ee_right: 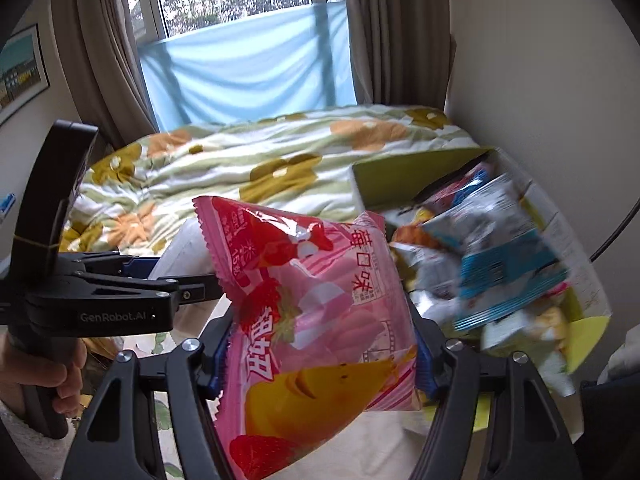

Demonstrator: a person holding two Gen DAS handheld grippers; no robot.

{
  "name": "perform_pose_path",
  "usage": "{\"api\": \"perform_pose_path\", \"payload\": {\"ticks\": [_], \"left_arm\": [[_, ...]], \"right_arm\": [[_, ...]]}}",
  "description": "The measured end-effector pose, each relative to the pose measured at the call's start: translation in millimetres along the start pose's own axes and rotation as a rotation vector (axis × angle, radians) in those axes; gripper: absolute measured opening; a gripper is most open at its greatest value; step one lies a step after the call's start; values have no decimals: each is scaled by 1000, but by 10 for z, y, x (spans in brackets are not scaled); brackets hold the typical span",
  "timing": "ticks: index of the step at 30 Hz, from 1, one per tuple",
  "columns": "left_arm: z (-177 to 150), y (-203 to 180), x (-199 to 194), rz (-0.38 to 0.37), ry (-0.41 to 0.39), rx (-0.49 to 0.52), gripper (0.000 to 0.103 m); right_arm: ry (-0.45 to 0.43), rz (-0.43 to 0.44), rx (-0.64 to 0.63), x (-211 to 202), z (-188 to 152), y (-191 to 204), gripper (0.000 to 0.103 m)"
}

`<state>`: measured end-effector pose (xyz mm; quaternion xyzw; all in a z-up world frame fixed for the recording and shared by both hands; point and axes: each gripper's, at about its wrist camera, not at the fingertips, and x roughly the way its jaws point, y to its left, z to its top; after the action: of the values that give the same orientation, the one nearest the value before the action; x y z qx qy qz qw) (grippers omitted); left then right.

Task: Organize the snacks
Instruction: 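Carry both items into the cardboard box and open both grippers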

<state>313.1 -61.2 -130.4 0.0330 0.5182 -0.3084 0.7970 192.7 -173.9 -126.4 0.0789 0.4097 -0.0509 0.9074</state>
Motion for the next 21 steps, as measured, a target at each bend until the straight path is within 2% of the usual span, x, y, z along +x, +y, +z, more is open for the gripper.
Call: {"api": "perform_pose_path", "payload": {"ticks": [6,9,15,16,18,19,21], "left_arm": [[181,-860,-14,-24,-66,-8,60],[209,-1267,119,-41,-76,-43,60],[98,-1819,517,-1,-54,-137,61],[56,-1880,552,23,-61,-158,64],[-1,-1948,580,61,-77,-193,84],[-41,-1962,582,84,-88,-213,101],[-115,-1966,564,130,-106,-250,102]], "right_arm": [[-48,-13,5,-480,110,-773,65],[-50,-17,5,-609,148,-1185,65],[-44,24,-17,-741,205,-1832,65],[-40,37,-28,-738,206,-1889,65],[-26,62,-58,-702,216,-1976,65],[-18,76,-73,-676,214,-2018,65],[-4,107,-101,-645,209,-2086,65]]}}
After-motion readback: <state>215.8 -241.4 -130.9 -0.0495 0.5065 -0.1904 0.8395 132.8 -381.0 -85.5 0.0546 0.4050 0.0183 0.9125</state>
